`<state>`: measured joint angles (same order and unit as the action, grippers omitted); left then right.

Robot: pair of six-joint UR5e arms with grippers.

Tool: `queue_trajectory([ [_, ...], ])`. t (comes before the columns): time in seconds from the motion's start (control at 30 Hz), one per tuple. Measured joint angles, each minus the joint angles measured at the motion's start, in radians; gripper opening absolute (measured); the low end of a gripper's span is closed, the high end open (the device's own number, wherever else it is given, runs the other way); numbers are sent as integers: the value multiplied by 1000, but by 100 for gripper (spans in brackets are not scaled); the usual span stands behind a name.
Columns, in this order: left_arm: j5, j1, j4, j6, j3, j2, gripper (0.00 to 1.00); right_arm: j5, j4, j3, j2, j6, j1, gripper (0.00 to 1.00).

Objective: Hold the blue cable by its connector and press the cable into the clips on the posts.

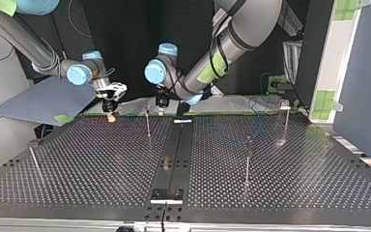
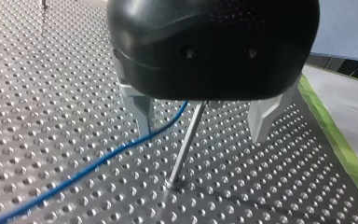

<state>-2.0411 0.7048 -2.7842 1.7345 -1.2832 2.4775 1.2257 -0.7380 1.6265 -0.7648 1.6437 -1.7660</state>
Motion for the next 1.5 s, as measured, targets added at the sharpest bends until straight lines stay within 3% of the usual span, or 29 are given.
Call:
queue_trajectory([
  [0.17,-22,31,-1,-6,0,-11,100,0,-1,0,0,2,0,0],
  [0.47,-17,99,1,-2,0,-13,100,0,0,-2,0,7,2,0],
  [0.8,-7,87,35,12,-1,-1,100,0,8,-2,0,10,3,0],
  [1.1,-8,69,85,16,-1,50,100,0,11,-2,0,14,5,0],
  [1.5,-4,59,102,13,0,54,100,0,11,-2,0,15,17,0],
])
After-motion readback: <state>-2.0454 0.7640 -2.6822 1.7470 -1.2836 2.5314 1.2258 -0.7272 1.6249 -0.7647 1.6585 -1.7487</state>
